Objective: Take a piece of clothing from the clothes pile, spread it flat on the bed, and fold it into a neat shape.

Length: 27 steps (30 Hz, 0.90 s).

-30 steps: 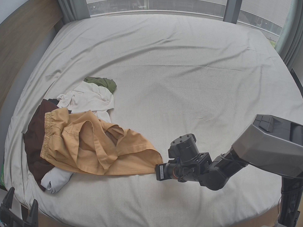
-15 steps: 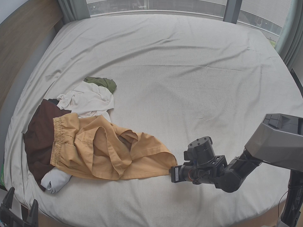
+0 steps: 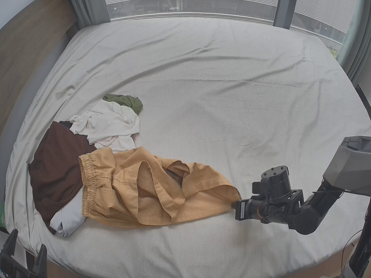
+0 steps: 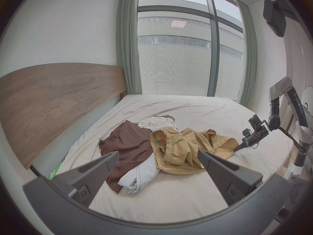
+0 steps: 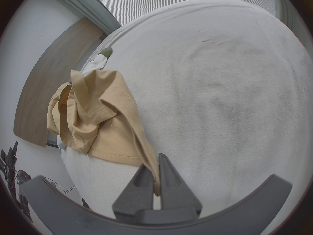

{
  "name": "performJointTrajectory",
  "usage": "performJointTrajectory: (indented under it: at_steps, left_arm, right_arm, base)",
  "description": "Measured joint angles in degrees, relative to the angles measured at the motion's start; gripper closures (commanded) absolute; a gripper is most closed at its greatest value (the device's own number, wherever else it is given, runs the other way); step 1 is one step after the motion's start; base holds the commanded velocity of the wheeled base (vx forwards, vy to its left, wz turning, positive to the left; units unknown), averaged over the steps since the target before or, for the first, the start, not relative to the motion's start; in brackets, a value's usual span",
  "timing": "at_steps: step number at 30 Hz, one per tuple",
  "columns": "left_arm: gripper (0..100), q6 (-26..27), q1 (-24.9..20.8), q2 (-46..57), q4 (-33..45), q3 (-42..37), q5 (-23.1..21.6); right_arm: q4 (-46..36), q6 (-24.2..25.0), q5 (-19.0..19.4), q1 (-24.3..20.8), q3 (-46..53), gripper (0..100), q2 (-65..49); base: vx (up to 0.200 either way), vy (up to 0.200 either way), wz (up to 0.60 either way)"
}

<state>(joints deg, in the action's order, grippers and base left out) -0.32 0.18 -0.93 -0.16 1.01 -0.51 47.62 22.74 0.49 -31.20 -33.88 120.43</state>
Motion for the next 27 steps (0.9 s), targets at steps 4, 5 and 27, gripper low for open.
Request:
performJointTrajectory:
  at_steps: [4, 5, 27]
  left_arm:
    - [0, 0.0, 0.0, 0.0, 0.0, 0.0, 0.0]
    - [0, 0.0, 0.0, 0.0, 0.0, 0.0, 0.0]
    - [0, 0.2, 0.0, 0.0, 0.0, 0.0, -0.1]
  right_arm:
    - [0.6, 0.0, 0.0, 1.2, 3.0, 100, -1.4]
    - [1.0, 0.0, 0.0, 1.5, 3.7, 100, -1.8]
    - [7.3, 0.1, 0.3, 5.4, 16.4, 100, -5.4]
  base:
    - [0.000, 0.000, 0.00]
    - [0.000, 0.000, 0.00]
    - [0.000, 0.000, 0.00]
